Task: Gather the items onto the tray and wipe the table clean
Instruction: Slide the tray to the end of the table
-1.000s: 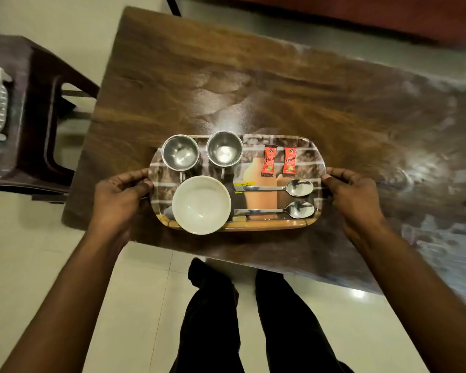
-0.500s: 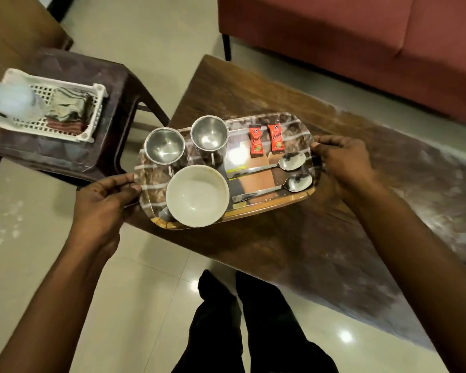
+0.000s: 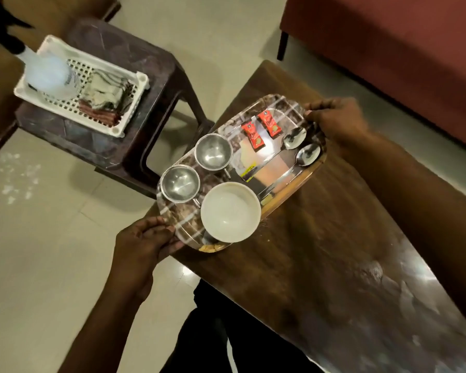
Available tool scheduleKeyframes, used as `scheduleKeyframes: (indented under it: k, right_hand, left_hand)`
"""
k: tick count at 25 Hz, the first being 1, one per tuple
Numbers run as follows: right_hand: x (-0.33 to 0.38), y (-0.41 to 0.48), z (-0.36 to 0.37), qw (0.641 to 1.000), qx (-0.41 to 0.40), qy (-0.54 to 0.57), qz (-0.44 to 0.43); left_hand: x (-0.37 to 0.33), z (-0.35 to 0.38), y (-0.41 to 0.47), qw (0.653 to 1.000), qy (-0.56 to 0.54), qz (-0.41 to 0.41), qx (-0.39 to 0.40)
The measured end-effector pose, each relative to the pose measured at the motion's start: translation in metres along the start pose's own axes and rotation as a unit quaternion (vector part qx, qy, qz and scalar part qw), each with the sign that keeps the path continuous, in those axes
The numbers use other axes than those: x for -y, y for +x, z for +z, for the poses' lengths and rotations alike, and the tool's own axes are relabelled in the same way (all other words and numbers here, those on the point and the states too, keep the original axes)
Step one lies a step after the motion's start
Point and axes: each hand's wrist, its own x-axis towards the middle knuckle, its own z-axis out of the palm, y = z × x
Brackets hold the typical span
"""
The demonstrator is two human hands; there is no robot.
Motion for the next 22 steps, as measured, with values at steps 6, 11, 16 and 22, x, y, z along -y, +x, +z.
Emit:
scheduleKeyframes:
  k: [6, 11, 16, 22]
  right_hand:
    - [0.003, 0.069, 0.052, 0.997, 0.032, -0.063, -0.023]
    - [-0.005, 0.106, 0.076, 0.994, 0.063, -0.082, -0.041]
    - [-0.012, 0.122, 0.086, 0.991, 0.065, -0.105, -0.042]
    - [-0.011, 0.126, 0.085, 0.990, 0.069, -0.119, -0.039]
  left_hand:
    - [0.026, 0.029, 0.048, 0.997, -0.020, -0.067, -0.024]
    - [0.048, 0.046, 0.075, 0.993, -0.018, -0.116, -0.015]
    - [0.052, 0.052, 0.093, 0.992, -0.006, -0.123, -0.019]
    - [0.050, 0.051, 0.098, 0.992, 0.013, -0.124, -0.010]
